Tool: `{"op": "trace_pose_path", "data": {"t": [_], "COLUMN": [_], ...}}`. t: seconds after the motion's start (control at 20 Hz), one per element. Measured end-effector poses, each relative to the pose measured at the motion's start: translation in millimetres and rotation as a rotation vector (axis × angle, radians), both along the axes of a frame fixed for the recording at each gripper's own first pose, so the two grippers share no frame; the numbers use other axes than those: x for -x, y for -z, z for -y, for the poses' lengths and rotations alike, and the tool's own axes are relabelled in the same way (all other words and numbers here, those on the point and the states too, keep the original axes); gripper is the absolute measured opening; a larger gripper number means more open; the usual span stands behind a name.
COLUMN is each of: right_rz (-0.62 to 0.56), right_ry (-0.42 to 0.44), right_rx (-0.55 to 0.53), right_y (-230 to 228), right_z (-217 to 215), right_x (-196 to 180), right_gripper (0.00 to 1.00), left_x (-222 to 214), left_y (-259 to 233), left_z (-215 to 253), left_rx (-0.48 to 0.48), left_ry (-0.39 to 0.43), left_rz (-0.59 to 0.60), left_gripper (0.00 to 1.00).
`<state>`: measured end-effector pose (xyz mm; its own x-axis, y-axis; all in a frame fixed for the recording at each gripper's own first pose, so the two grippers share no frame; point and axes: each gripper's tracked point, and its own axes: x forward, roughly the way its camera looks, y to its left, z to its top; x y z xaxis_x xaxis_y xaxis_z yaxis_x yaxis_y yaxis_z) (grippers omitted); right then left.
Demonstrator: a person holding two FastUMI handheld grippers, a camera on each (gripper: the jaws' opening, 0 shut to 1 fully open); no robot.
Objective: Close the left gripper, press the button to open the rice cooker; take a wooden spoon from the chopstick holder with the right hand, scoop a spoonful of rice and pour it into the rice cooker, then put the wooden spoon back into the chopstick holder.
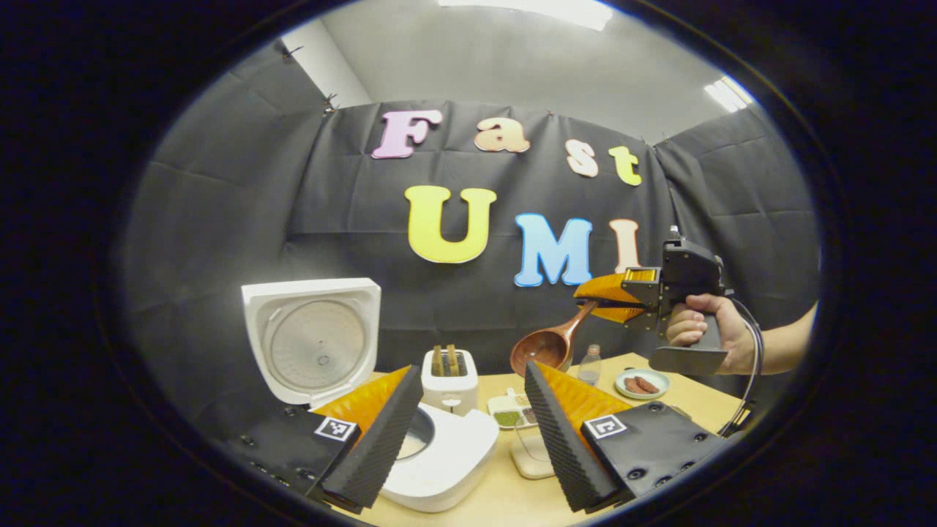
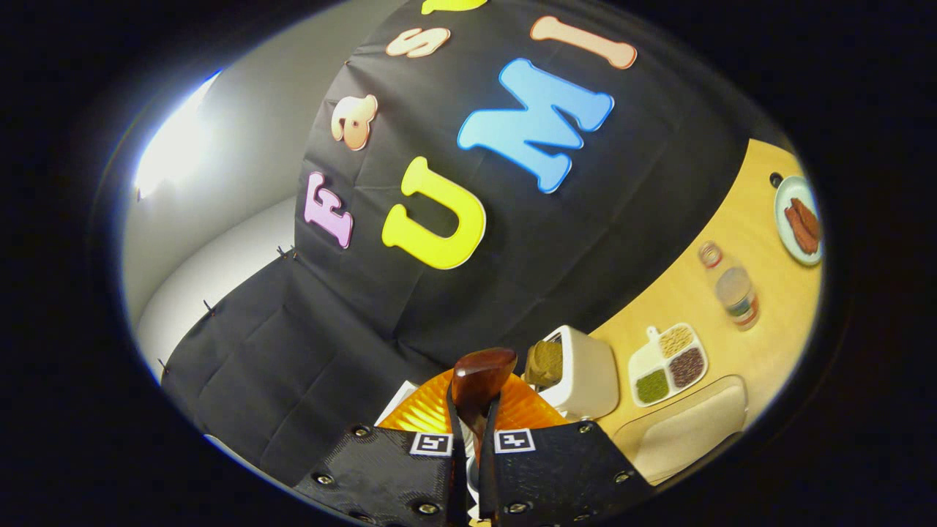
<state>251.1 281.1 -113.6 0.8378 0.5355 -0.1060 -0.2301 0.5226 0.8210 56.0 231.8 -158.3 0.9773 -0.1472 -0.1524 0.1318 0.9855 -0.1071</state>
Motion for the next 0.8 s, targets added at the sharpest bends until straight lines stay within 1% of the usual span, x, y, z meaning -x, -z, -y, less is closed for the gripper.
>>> {"op": "trace_pose_path", "data": {"t": [0.1, 0.35, 0.5, 0.65, 0.8], "right_rz": [0.002, 0.003, -0.001, -0.007, -0.023], "right_ry": [0.037, 0.118, 0.159, 0.185, 0.214], "right_rx": [0.016, 0.103, 0.130, 0.163, 0.231], "right_y": [-1, 2, 4, 7, 16], "right_z": [32, 105, 138, 165, 189], "right_x": [9, 23, 30, 39, 49], "right_gripper": [0.06, 0.06, 0.06, 0.06, 0.06], "left_x": [-7, -25, -36, -46, -53], "left_y": [-1, -5, -8, -7, -7], "left_z": [23, 76, 97, 109, 113], "left_rx": [0.003, 0.023, 0.031, 0.031, 0.034], "left_ry": [0.033, 0.099, 0.119, 0.129, 0.116], "left_rz": [-0.003, -0.002, 0.005, -0.004, -0.008], "left_gripper": [0.96, 0.97, 0.97, 0.96, 0.97]}}
